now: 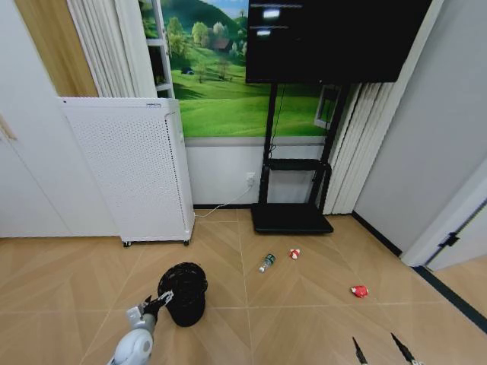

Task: Pick up the trash bin and place the garbage on the floor into it.

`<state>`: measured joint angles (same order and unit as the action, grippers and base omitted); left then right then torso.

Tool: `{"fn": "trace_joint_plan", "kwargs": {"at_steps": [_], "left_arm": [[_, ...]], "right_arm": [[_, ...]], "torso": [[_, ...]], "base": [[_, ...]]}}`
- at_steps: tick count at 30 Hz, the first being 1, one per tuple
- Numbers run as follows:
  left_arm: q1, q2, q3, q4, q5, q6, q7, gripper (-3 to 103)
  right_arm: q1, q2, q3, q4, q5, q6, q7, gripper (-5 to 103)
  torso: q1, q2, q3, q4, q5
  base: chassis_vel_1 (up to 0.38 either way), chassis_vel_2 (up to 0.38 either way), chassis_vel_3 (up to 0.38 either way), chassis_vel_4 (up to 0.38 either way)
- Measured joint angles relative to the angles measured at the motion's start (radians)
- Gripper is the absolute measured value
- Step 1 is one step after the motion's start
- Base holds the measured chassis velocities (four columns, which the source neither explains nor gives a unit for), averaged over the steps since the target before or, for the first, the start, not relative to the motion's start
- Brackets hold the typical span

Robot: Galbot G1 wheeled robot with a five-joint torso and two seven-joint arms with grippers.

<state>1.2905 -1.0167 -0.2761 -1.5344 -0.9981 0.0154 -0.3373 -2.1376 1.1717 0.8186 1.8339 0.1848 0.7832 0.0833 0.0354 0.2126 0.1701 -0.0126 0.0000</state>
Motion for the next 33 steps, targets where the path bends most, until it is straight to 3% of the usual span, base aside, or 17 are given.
{"fn": "trace_joint_plan", "kwargs": {"at_steps": [7, 12, 33], "left_arm": [[-0.002, 0.0, -0.006, -0.003, -0.017, 0.006, 0.0, 103], [-0.014, -0.007, -0.001, 0.002, -0.019, -0.003, -0.007, 98], [-0.021, -0.024, 0.006, 0.02, -0.022, -0.029, -0.011, 18]], "right_arm": [[0.005, 0.013, -0.008, -0.009, -0.002, 0.001, 0.0, 100], [0.006, 0.033, -0.021, -0.014, -0.01, 0.008, 0.0, 100], [-0.005, 0.066, -0.027, 0.012, 0.025, 0.013, 0.001, 100]], "torso": [[0.0, 0.0, 0.0, -0.0004, 0.0], [0.0, 0.0, 0.0, -0.0005, 0.0], [0.0, 0.0, 0.0, -0.0003, 0.0]], "base": [[0.0, 0.0, 0.0, 0.0], [0.0, 0.0, 0.0, 0.0], [0.0, 0.0, 0.0, 0.0]]}}
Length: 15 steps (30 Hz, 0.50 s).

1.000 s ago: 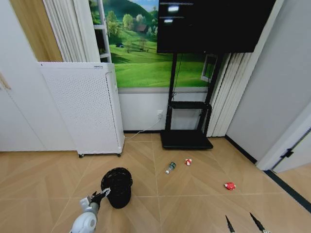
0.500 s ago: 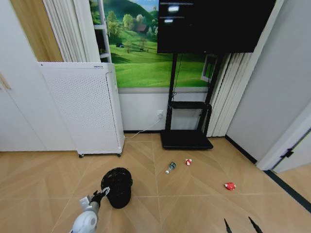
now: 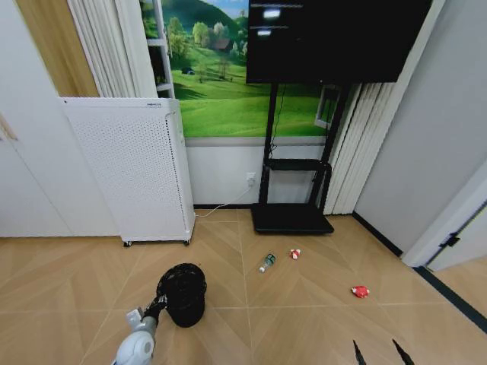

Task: Pick up the trash bin and place the garbage on the floor into it.

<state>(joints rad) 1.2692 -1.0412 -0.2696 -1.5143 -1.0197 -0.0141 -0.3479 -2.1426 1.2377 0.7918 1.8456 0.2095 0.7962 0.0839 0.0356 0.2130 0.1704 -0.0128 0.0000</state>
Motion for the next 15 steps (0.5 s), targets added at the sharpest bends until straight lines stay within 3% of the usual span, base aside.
{"fn": "trace_joint_plan", "kwargs": {"at_steps": [1, 3, 15], "left_arm": [[0.0, 0.0, 0.0, 0.0, 0.0, 0.0, 0.0, 18], [0.003, 0.003, -0.001, -0.003, -0.002, -0.005, 0.008, 8], [0.009, 0.021, -0.024, -0.016, -0.008, -0.032, 0.017, 7]], "right_arm": [[0.0, 0.0, 0.0, 0.0, 0.0, 0.0, 0.0, 100], [0.0, 0.004, 0.0, -0.001, 0.0, 0.0, 0.0, 100], [0.006, 0.006, 0.016, 0.018, 0.001, 0.0, 0.017, 100]], "torso": [[0.0, 0.0, 0.0, 0.0, 0.0], [0.0, 0.0, 0.0, 0.0, 0.0], [0.0, 0.0, 0.0, 0.0, 0.0]], "base": [[0.0, 0.0, 0.0, 0.0], [0.0, 0.0, 0.0, 0.0], [0.0, 0.0, 0.0, 0.0]]}}
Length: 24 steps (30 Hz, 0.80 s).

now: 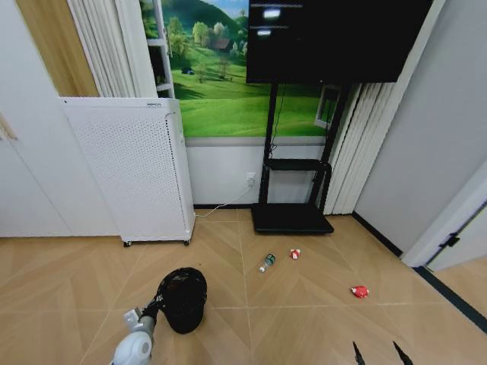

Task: Pick up the trash bin and place the garbage on the floor into it.

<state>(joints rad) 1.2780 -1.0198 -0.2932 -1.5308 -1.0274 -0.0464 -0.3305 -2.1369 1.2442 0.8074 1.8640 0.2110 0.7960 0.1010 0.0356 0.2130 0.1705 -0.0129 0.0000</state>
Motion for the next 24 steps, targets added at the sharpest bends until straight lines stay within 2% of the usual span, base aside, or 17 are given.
{"fn": "trace_joint_plan", "kwargs": {"at_steps": [3, 5, 6, 9, 10, 12, 13, 15, 16, 18, 24], "left_arm": [[0.003, 0.024, -0.007, -0.021, -0.016, 0.0, -0.009, 7], [0.008, 0.061, -0.016, -0.044, -0.034, 0.006, -0.023, 7], [0.008, 0.061, -0.016, -0.044, -0.034, 0.006, -0.023, 7], [0.037, 0.13, -0.053, -0.085, -0.059, 0.02, -0.039, 7], [0.037, 0.13, -0.053, -0.085, -0.059, 0.02, -0.039, 7], [0.061, 0.212, -0.087, -0.134, -0.088, 0.031, -0.048, 7], [0.061, 0.212, -0.087, -0.134, -0.088, 0.031, -0.048, 7], [0.079, 0.281, -0.112, -0.187, -0.106, 0.038, -0.055, 7], [0.079, 0.281, -0.112, -0.187, -0.106, 0.038, -0.055, 7], [0.096, 0.33, -0.135, -0.239, -0.128, 0.044, -0.061, 7], [0.113, 0.363, -0.153, -0.273, -0.139, 0.046, -0.07, 7]], "right_arm": [[0.001, -0.02, 0.017, 0.025, 0.0, -0.019, 0.044, 100], [0.004, -0.061, 0.039, 0.058, -0.021, -0.068, 0.121, 100], [0.004, -0.061, 0.039, 0.058, -0.021, -0.068, 0.121, 100], [0.014, -0.148, 0.059, 0.094, -0.016, -0.12, 0.207, 100], [0.014, -0.148, 0.059, 0.094, -0.016, -0.12, 0.207, 100], [0.022, -0.204, 0.073, 0.11, 0.01, -0.141, 0.246, 100], [0.022, -0.204, 0.073, 0.11, 0.01, -0.141, 0.246, 100], [0.038, -0.23, 0.076, 0.112, 0.026, -0.149, 0.266, 100], [0.038, -0.23, 0.076, 0.112, 0.026, -0.149, 0.266, 100], [0.054, -0.24, 0.071, 0.117, 0.038, -0.151, 0.276, 100], [0.057, -0.243, 0.066, 0.147, 0.057, -0.168, 0.267, 100]], "torso": [[0.0, 0.0, 0.0, -0.0002, -0.0001], [0.0, 0.0, 0.0, -0.0002, -0.0002], [0.0, 0.0, 0.0, -0.0002, -0.0002], [0.0, 0.0, 0.0, 0.0003, -0.0001], [0.0, 0.0, 0.0, 0.0003, -0.0001], [0.0, 0.0, 0.0, 0.0008, -0.0002], [0.0, 0.0, 0.0, 0.0008, -0.0002], [0.0, 0.0, 0.0, 0.0002, 0.0005], [0.0, 0.0, 0.0, 0.0002, 0.0005], [0.0, 0.0, 0.0, -0.0004, 0.0003], [0.0, 0.0, 0.0, -0.0003, -0.0002]], "base": [[0.0, 0.0, 0.0, 0.0], [0.0, 0.0, 0.0, 0.0], [0.0, 0.0, 0.0, 0.0], [0.0, 0.0, 0.0, 0.0], [0.0, 0.0, 0.0, 0.0], [0.0, 0.0, 0.0, 0.0], [0.0, 0.0, 0.0, 0.0], [0.0, 0.0, 0.0, 0.0], [0.0, 0.0, 0.0, 0.0], [0.0, 0.0, 0.0, 0.0], [0.0, 0.0, 0.0, 0.0]]}}
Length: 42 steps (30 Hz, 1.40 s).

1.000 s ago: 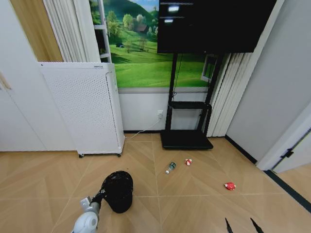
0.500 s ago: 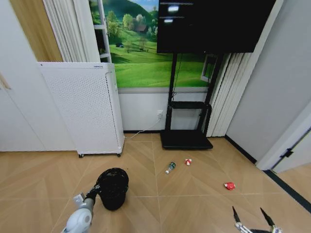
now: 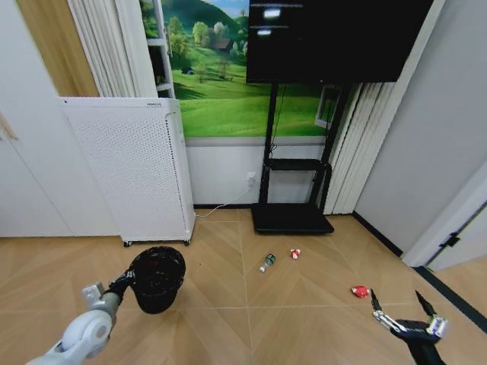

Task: Pick up the trash bin and place the garbage on the floor into it.

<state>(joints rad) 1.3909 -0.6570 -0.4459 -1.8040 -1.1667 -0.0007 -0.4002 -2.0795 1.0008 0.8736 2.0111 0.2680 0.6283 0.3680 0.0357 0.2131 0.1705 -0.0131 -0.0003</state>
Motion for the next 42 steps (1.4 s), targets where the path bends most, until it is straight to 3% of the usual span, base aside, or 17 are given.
{"fn": "trace_joint_plan", "kwargs": {"at_steps": [8, 18, 35, 38, 42], "left_arm": [[0.003, -0.001, 0.001, -0.018, 0.002, 0.009, -0.009, 7], [-0.003, -0.027, 0.011, -0.002, 0.017, 0.011, -0.011, 7], [0.029, -0.073, 0.001, -0.004, 0.051, 0.002, -0.004, 7], [0.03, -0.077, 0.001, -0.003, 0.054, 0.002, -0.004, 7], [0.034, -0.079, 0.002, -0.002, 0.06, 0.001, 0.001, 7]], "right_arm": [[0.028, -0.012, -0.006, -0.007, 0.059, 0.016, -0.079, 100], [0.044, -0.016, -0.021, -0.034, 0.059, 0.023, -0.092, 100], [0.047, 0.024, -0.035, -0.079, 0.027, 0.105, -0.145, 100], [0.04, 0.03, -0.035, -0.082, 0.024, 0.108, -0.155, 100], [0.024, 0.032, -0.032, -0.084, 0.031, 0.125, -0.186, 100]], "torso": [[0.0, 0.0, 0.0, 0.0002, 0.0003], [0.0, 0.0, 0.0, 0.0002, 0.0], [0.001, 0.0, 0.0, -0.0001, -0.0003], [0.0, 0.0, 0.0, 0.0008, 0.0009], [0.0, 0.0, 0.0, -0.0011, -0.0002]], "base": [[0.0, 0.0, 0.0, 0.0], [-0.072, 0.135, 0.092, -0.141], [-0.303, 0.292, 0.307, -0.296], [-0.213, 0.191, 0.218, -0.202], [-0.06, 0.048, 0.008, -0.037]]}}
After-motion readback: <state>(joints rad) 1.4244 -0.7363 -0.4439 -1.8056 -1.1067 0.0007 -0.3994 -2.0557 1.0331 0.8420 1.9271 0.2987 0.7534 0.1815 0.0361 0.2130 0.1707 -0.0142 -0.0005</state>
